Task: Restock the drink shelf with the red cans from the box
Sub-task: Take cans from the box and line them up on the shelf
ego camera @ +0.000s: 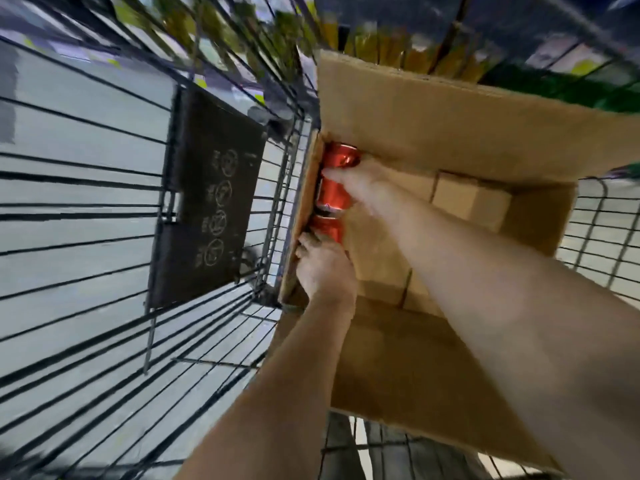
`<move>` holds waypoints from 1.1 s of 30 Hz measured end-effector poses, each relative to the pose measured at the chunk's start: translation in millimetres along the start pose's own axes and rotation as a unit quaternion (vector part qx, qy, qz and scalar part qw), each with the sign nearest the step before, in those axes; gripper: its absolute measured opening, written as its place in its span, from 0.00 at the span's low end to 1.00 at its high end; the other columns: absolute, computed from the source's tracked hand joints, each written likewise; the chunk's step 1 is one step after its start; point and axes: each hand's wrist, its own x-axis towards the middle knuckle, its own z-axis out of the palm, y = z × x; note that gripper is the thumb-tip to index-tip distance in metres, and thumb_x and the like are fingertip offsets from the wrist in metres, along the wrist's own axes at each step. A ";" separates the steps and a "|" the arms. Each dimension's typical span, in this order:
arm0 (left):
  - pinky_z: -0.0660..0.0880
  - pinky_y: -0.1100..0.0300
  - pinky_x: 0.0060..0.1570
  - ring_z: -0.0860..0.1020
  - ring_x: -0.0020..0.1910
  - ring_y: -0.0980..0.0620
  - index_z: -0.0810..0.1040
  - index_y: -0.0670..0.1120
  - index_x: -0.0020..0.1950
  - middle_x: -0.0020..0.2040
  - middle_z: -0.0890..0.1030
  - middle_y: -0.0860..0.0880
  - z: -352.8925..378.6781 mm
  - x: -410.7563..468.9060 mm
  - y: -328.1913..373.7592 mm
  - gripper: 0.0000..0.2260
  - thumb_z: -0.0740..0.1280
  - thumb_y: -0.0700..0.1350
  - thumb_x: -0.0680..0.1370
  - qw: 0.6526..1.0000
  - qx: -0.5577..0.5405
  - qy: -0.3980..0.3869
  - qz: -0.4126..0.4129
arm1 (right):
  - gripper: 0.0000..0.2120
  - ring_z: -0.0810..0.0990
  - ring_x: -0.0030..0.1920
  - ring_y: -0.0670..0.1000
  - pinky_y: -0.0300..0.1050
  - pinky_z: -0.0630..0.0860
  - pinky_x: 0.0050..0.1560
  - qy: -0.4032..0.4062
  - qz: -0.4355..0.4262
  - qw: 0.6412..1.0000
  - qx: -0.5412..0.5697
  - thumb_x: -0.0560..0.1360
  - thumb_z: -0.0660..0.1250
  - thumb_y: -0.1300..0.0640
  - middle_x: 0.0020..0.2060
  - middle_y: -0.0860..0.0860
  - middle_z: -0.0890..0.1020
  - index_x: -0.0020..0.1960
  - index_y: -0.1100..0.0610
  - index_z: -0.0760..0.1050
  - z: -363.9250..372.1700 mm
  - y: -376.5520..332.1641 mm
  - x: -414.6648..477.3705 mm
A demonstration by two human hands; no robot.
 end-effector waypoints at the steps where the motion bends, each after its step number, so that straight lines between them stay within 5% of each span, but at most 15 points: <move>1: 0.74 0.48 0.65 0.66 0.76 0.39 0.48 0.37 0.82 0.80 0.57 0.35 2.6 2.4 2.1 0.32 0.61 0.43 0.84 1.000 -0.003 0.000 -0.006 | 0.22 0.83 0.57 0.57 0.40 0.80 0.50 0.008 0.000 1.000 0.021 0.71 0.79 0.53 0.58 0.59 0.83 0.61 0.61 0.80 3.2 0.0 7.9; 3: 0.74 0.48 0.64 0.65 0.76 0.40 0.50 0.38 0.82 0.80 0.56 0.36 8.4 7.0 5.1 0.34 0.65 0.47 0.83 1.000 -0.026 -0.003 -0.015 | 0.25 0.85 0.51 0.55 0.51 0.82 0.55 0.011 0.002 0.999 0.048 0.65 0.82 0.48 0.53 0.56 0.85 0.57 0.58 0.82 5.2 4.3 20.6; 7: 0.76 0.46 0.61 0.72 0.69 0.40 0.56 0.43 0.79 0.73 0.66 0.40 23.4 15.6 6.6 0.37 0.70 0.58 0.79 0.991 -0.126 0.035 -0.039 | 0.22 0.86 0.45 0.52 0.49 0.84 0.49 0.011 -0.010 0.998 0.054 0.62 0.83 0.49 0.48 0.54 0.86 0.52 0.55 0.81 -2.4 11.8 18.1; 13: 0.71 0.46 0.66 0.73 0.69 0.41 0.57 0.48 0.80 0.71 0.72 0.45 30.4 26.2 1.6 0.40 0.74 0.56 0.74 0.975 -0.213 0.053 -0.047 | 0.23 0.84 0.42 0.47 0.36 0.79 0.32 0.050 -0.045 0.997 0.043 0.65 0.80 0.53 0.45 0.49 0.83 0.56 0.56 0.77 -38.5 27.9 0.9; 19: 0.76 0.46 0.59 0.79 0.62 0.41 0.62 0.51 0.77 0.66 0.77 0.45 19.3 26.5 -2.3 0.39 0.75 0.60 0.72 0.969 -0.238 0.045 -0.042 | 0.27 0.84 0.50 0.50 0.46 0.82 0.48 0.057 -0.060 0.995 0.047 0.64 0.82 0.54 0.50 0.49 0.83 0.59 0.55 0.76 -74.5 55.8 -26.8; 25: 0.78 0.50 0.60 0.80 0.58 0.46 0.65 0.53 0.73 0.63 0.79 0.48 -14.7 -15.2 -9.0 0.38 0.78 0.62 0.69 0.949 -0.299 0.073 0.066 | 0.28 0.82 0.52 0.48 0.48 0.80 0.57 0.075 -0.075 0.991 0.078 0.61 0.84 0.56 0.49 0.46 0.82 0.56 0.50 0.75 -108.2 74.4 -83.3; 28: 0.76 0.58 0.59 0.79 0.57 0.51 0.65 0.53 0.75 0.62 0.79 0.51 -49.6 -51.4 -13.1 0.39 0.79 0.59 0.69 0.939 -0.306 0.086 0.129 | 0.37 0.81 0.56 0.49 0.51 0.79 0.60 0.078 -0.097 0.987 0.102 0.57 0.85 0.51 0.52 0.46 0.82 0.62 0.48 0.74 -123.4 80.3 -125.5; 31: 0.67 0.79 0.50 0.75 0.54 0.60 0.67 0.52 0.75 0.58 0.77 0.56 -84.1 -88.6 -13.9 0.37 0.80 0.54 0.70 0.926 -0.325 0.101 0.163 | 0.34 0.81 0.51 0.44 0.44 0.79 0.57 0.096 -0.132 0.979 0.119 0.61 0.85 0.56 0.49 0.42 0.81 0.63 0.53 0.75 -134.0 70.2 -176.7; 33: 0.66 0.79 0.51 0.76 0.54 0.61 0.68 0.52 0.74 0.59 0.79 0.56 -103.3 -110.8 -14.2 0.37 0.81 0.53 0.70 0.918 -0.325 0.126 0.187 | 0.34 0.81 0.49 0.40 0.37 0.79 0.53 0.116 -0.158 0.973 0.123 0.62 0.85 0.57 0.49 0.42 0.82 0.64 0.55 0.75 -139.9 63.7 -208.7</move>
